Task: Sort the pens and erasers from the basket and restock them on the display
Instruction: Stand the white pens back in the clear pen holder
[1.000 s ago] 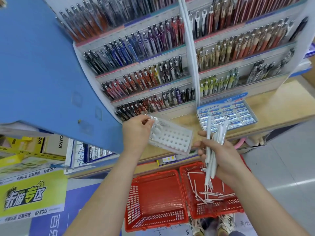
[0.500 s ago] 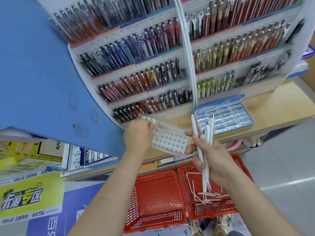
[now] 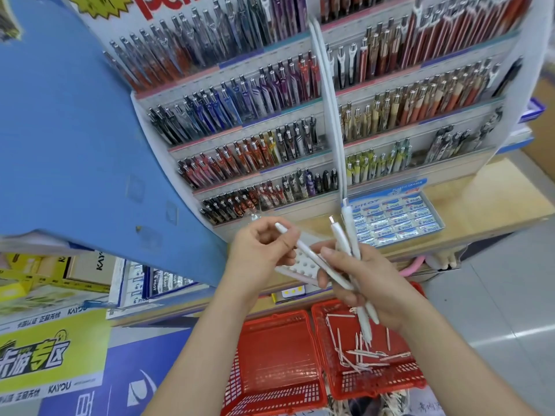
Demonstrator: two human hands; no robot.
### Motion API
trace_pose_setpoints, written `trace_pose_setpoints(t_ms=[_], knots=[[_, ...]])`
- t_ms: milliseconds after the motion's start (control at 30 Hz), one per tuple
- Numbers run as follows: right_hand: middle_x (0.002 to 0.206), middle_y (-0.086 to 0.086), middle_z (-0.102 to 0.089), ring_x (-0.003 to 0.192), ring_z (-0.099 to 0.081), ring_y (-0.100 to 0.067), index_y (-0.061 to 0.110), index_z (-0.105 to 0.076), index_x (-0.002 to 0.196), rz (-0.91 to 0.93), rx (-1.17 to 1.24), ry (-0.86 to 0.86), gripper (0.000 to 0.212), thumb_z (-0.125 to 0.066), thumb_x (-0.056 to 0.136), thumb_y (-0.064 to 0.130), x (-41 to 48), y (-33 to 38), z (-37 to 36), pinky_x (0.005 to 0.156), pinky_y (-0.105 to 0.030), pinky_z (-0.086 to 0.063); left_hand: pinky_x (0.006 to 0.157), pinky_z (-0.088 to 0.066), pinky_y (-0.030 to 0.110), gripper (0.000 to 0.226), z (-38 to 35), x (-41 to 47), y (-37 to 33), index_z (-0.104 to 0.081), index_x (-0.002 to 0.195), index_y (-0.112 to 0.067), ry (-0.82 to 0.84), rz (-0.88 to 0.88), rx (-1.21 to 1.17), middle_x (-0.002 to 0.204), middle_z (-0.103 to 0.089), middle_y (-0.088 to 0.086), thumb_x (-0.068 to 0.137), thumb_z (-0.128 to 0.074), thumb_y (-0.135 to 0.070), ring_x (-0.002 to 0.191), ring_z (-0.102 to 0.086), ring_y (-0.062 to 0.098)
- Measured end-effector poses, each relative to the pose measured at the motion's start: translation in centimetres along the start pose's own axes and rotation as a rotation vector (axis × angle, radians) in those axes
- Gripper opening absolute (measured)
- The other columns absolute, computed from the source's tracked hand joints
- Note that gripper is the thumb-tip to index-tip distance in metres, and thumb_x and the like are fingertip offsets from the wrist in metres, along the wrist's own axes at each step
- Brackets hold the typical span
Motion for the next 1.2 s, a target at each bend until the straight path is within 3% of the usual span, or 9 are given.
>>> trace_pose_setpoints(t_ms=[100,200,333,433,500,667,833,1033,1200], knots=[[0.076,-0.014,-0.067,0.034,-0.033,-0.007,0.006,-0.068,0.103,0.078,0.191,0.039,0.028,-0.066,0.080,0.022,-0.3,0.9,0.6,0.035,-0.014,-0.021,0.053,-0.053,0.021,0.013,1.6,-0.6,-0.2,-0.066,0.082,-0.005,-0.093,-0.007,-0.157,0.063,-0.065,0.009,0.072,-0.071,-0.012,0.052,-0.059,0.015],[0.050,0.000,-0.052,0.034,-0.030,-0.003,-0.002,-0.063,0.091,0.137,0.313,0.054,0.023,-0.066,0.077,0.015,-0.3,1.5,0.2,0.035,-0.013,-0.018,0.050,-0.052,0.020,0.016,1.6,-1.4,0.0,-0.066,0.077,-0.006,-0.128,0.032,-0.228,0.065,-0.066,0.012,0.066,-0.072,-0.016,0.050,-0.058,0.015],[0.072,-0.001,-0.059,0.044,-0.039,-0.004,0.005,-0.061,0.093,0.153,0.440,0.009,0.019,-0.063,0.076,0.014,0.4,1.5,-1.7,0.031,-0.011,-0.022,0.053,-0.055,0.027,0.017,-0.8,-3.2,0.9,-0.064,0.080,-0.003,-0.029,0.078,-0.210,0.065,-0.067,0.011,0.070,-0.071,-0.016,0.051,-0.060,0.018],[0.078,-0.007,-0.059,0.046,-0.041,-0.007,0.009,-0.065,0.090,0.161,0.271,-0.054,0.017,-0.064,0.079,0.022,0.5,1.7,-2.2,0.033,-0.014,-0.024,0.065,-0.055,0.035,0.014,-1.0,-3.4,0.8,-0.067,0.082,0.000,-0.035,-0.005,0.002,0.071,-0.069,0.014,0.079,-0.071,-0.012,0.061,-0.063,0.018],[0.065,-0.006,-0.053,0.043,-0.037,-0.008,0.007,-0.063,0.084,0.167,0.088,-0.108,0.011,-0.065,0.083,0.019,0.1,2.0,-2.0,0.036,-0.014,-0.027,0.067,-0.054,0.034,0.009,-0.3,-3.1,0.0,-0.073,0.081,-0.005,-0.055,-0.107,0.140,0.073,-0.070,0.009,0.081,-0.071,-0.015,0.067,-0.060,0.014],[0.058,-0.001,-0.053,0.043,-0.040,-0.007,0.010,-0.063,0.080,0.123,-0.246,-0.127,0.011,-0.072,0.083,0.016,-0.2,1.9,-1.6,0.045,-0.022,-0.031,0.062,-0.055,0.027,0.011,1.1,-1.8,-2.8,-0.069,0.094,-0.015,-0.014,-0.130,0.076,0.074,-0.067,0.006,0.085,-0.064,-0.014,0.064,-0.062,0.015],[0.053,0.012,-0.054,0.047,-0.047,0.000,0.012,-0.067,0.084,0.131,-0.362,-0.058,0.006,-0.071,0.084,0.016,-0.3,2.1,-1.5,0.045,-0.014,-0.037,0.058,-0.055,0.027,0.007,1.6,-1.0,-3.7,-0.069,0.086,-0.002,0.073,-0.121,0.228,0.069,-0.068,0.014,0.081,-0.071,-0.006,0.059,-0.065,0.019],[0.078,-0.015,-0.063,0.049,-0.040,-0.012,0.004,-0.061,0.110,-0.036,0.131,-0.328,0.027,-0.054,0.085,-0.003,1.0,0.2,2.6,0.035,-0.018,-0.027,0.069,-0.060,0.038,0.011,4.8,1.0,-3.5,-0.071,0.082,-0.016,-0.251,-0.208,0.288,0.070,-0.071,0.011,0.081,-0.071,-0.005,0.066,-0.069,0.025],[0.107,-0.026,-0.068,0.057,-0.047,-0.012,-0.007,-0.055,0.113,-0.051,0.387,-0.377,0.037,-0.040,0.080,-0.014,0.9,-1.8,5.1,0.042,-0.019,-0.037,0.073,-0.056,0.037,0.012,4.4,3.3,-0.6,-0.071,0.076,-0.029,-0.291,-0.265,0.627,0.066,-0.068,-0.011,0.083,-0.070,-0.019,0.067,-0.065,0.011]])
Point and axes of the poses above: each hand's wrist, its own x-axis towards the middle knuckle, its own z-axis out of the back of the hand, y = z × x, the point moved 4 cm from there along x, towards the middle knuckle
